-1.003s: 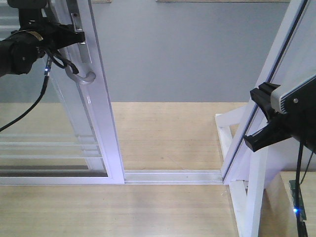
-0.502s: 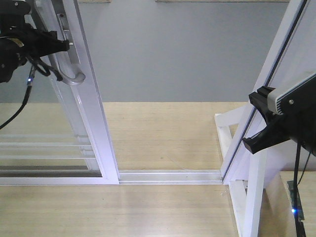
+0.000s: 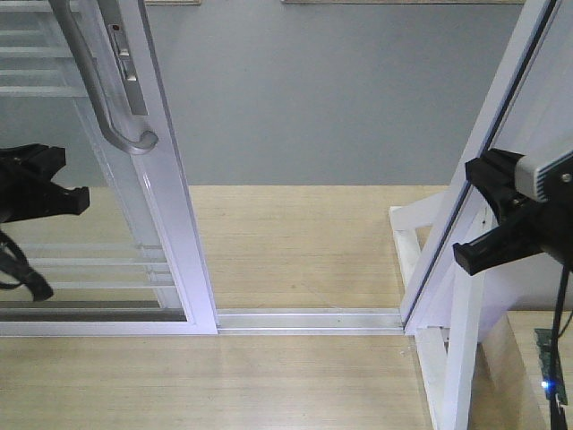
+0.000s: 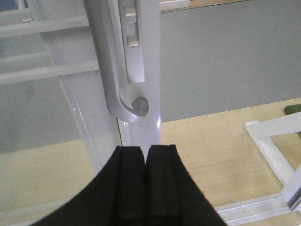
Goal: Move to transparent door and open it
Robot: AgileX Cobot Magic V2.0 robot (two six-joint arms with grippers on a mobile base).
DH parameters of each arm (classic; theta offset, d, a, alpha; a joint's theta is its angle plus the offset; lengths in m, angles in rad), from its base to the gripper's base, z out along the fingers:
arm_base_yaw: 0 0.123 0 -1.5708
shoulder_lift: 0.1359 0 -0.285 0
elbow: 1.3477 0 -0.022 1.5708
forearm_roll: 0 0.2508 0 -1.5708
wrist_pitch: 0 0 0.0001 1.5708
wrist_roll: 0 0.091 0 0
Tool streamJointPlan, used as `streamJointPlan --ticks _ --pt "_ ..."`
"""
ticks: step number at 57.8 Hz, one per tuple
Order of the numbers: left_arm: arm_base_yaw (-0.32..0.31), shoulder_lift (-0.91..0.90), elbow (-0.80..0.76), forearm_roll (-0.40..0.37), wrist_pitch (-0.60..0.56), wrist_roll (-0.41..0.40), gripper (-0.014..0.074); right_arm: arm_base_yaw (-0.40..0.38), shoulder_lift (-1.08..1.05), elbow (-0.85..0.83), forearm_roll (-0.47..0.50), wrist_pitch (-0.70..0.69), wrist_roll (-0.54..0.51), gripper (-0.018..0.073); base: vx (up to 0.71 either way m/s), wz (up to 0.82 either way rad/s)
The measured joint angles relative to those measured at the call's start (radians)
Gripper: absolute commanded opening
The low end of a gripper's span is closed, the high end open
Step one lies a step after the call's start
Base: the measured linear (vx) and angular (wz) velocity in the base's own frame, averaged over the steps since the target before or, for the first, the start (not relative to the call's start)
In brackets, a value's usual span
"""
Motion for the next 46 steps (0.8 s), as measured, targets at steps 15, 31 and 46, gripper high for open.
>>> streamJointPlan --ticks 15,31,46 --pt "-0.043 -0.327 0.126 -0.004 0.182 -0.045 0.0000 0.000 -0.316 0.000 0.013 0.321 0.009 -0.0005 0.00 0.00" --pt "-0.044 -0.659 0.228 -0.081 0.347 -0.071 0.0000 0.000 -0.629 0.000 0.038 0.595 0.012 -0.0004 0.00 0.00" --pt "-0.044 -0.750 0.229 -0.111 0.385 -0.071 0.0000 0.000 -0.680 0.000 0.058 0.616 0.012 -0.0004 0.00 0.00"
